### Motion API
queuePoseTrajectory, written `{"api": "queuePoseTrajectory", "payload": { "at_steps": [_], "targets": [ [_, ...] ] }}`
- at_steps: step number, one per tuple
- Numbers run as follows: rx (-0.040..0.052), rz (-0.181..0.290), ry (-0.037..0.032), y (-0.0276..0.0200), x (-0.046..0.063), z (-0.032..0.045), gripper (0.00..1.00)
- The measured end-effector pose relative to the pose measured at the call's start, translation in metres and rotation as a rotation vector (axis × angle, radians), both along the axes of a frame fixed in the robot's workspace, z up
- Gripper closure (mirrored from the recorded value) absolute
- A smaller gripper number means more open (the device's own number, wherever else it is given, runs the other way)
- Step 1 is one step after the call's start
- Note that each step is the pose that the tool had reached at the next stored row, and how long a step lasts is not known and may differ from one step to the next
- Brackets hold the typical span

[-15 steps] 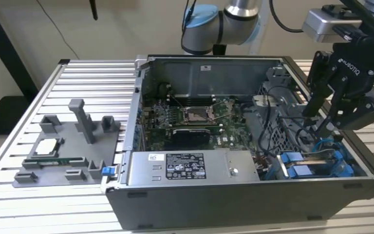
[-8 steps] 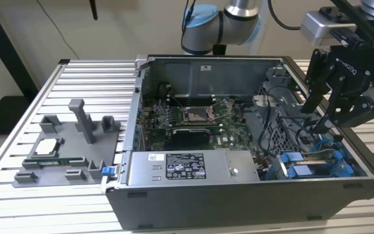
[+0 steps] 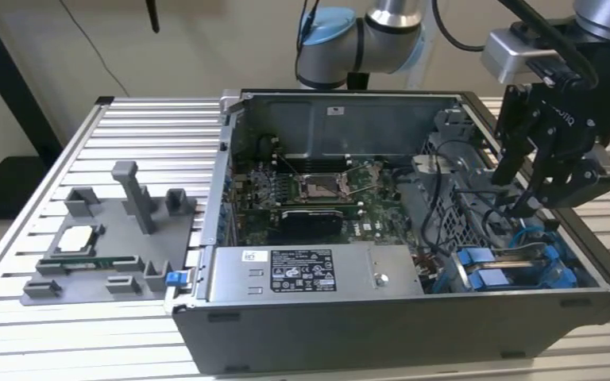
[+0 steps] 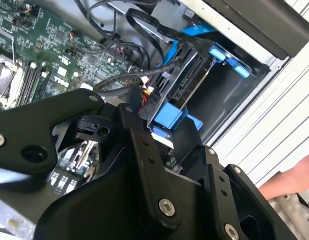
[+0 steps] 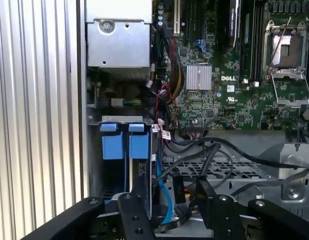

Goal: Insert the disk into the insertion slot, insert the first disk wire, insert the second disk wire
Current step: 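Insert the first disk wire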

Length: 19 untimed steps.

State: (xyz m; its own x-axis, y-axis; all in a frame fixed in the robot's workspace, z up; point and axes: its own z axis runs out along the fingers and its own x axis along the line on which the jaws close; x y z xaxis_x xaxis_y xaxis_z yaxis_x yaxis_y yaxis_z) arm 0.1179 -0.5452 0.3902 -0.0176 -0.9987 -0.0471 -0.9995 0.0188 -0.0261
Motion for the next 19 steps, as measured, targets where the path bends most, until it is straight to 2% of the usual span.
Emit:
{"api": "queuePoseTrajectory", "payload": {
  "at_steps": [3, 9, 13, 19],
  "targets": [
    [0.0003, 0.002, -0.0063, 0.0009, -0.0004, -0.0015, 0.00],
    [0.0007, 0.009, -0.0066, 0.0010, -0.0005, 0.0016, 0.00],
    [0.0051, 0.017, -0.0066, 0.0008, -0.0005, 0.0025, 0.00],
    [0.0165, 0.027, -0.0081, -0.0051, -0.0005, 0.0015, 0.00]
  ]
}}
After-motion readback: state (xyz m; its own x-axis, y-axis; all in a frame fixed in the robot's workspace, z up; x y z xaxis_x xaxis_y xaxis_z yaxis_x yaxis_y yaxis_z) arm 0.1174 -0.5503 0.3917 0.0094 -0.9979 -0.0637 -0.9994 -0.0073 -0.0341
